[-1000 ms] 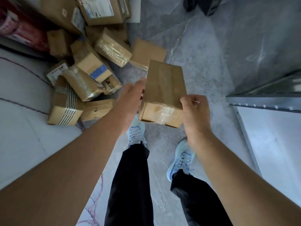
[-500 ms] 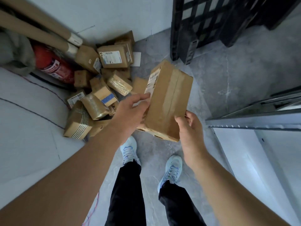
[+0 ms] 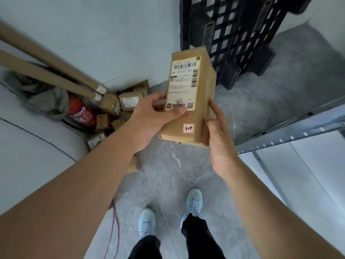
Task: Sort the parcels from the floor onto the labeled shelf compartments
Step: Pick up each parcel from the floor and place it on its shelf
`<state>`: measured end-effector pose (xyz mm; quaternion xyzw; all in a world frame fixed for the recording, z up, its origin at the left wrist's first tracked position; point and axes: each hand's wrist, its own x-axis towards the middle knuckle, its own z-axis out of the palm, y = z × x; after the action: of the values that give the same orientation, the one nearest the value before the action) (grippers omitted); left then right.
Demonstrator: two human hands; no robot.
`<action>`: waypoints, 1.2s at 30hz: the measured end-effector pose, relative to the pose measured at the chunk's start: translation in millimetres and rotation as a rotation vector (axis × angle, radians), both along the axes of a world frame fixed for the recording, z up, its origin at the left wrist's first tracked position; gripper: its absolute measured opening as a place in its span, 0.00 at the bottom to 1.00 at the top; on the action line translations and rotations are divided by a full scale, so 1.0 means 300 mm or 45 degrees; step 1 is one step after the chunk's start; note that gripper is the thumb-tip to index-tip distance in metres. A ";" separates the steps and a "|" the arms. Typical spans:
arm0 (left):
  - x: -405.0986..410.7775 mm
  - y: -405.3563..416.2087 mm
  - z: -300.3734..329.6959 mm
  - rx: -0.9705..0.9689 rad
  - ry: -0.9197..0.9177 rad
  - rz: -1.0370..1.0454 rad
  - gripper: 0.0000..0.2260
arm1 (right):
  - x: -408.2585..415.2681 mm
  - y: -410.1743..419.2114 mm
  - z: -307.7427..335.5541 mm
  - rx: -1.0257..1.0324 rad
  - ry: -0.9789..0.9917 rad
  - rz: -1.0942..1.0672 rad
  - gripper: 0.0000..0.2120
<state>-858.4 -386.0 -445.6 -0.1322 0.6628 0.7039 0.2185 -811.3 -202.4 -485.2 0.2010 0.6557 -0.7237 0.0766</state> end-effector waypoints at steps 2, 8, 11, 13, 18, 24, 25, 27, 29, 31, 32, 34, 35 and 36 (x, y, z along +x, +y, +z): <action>0.019 -0.014 0.098 -0.040 0.085 -0.037 0.38 | 0.025 -0.031 0.116 -0.020 0.049 -0.022 0.21; 0.085 -0.060 0.393 -0.009 0.298 -0.177 0.24 | 0.116 -0.106 0.455 -0.020 0.245 -0.109 0.32; 0.117 -0.077 0.547 0.012 0.392 -0.231 0.24 | 0.159 -0.111 0.605 0.002 0.341 -0.167 0.33; 0.143 -0.082 0.661 0.032 0.448 -0.264 0.25 | 0.191 -0.111 0.715 -0.002 0.379 -0.180 0.33; 0.232 -0.064 0.953 0.167 0.592 -0.383 0.25 | 0.269 -0.076 0.996 0.016 0.508 -0.193 0.30; 0.405 0.038 1.208 0.239 0.803 -0.353 0.25 | 0.414 0.036 1.290 0.176 0.711 -0.134 0.19; 0.438 0.058 1.240 0.234 0.845 -0.350 0.26 | 0.447 0.056 1.335 0.201 0.743 -0.139 0.19; 0.504 0.104 1.296 0.226 0.938 -0.343 0.27 | 0.522 0.099 1.428 0.270 0.813 -0.160 0.22; 0.568 0.151 1.347 0.221 1.024 -0.344 0.27 | 0.595 0.149 1.523 0.324 0.909 -0.199 0.20; 0.626 0.194 1.394 0.200 1.110 -0.377 0.27 | 0.666 0.196 1.622 0.338 1.012 -0.278 0.22; 0.652 0.212 1.417 0.184 1.147 -0.403 0.28 | 0.696 0.219 1.666 0.350 1.069 -0.315 0.26; 0.697 0.242 1.462 0.175 1.190 -0.459 0.28 | 0.750 0.254 1.742 0.361 1.153 -0.351 0.37; 0.715 0.254 1.485 0.167 1.209 -0.488 0.29 | 0.774 0.267 1.771 0.378 1.171 -0.364 0.40; 0.729 0.265 1.508 0.156 1.233 -0.511 0.29 | 0.796 0.280 1.795 0.415 1.182 -0.382 0.40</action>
<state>-639.5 -306.7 7.0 0.3507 0.6578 0.6661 0.0250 -572.6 -118.5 53.5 -0.0403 0.6889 -0.6281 -0.3596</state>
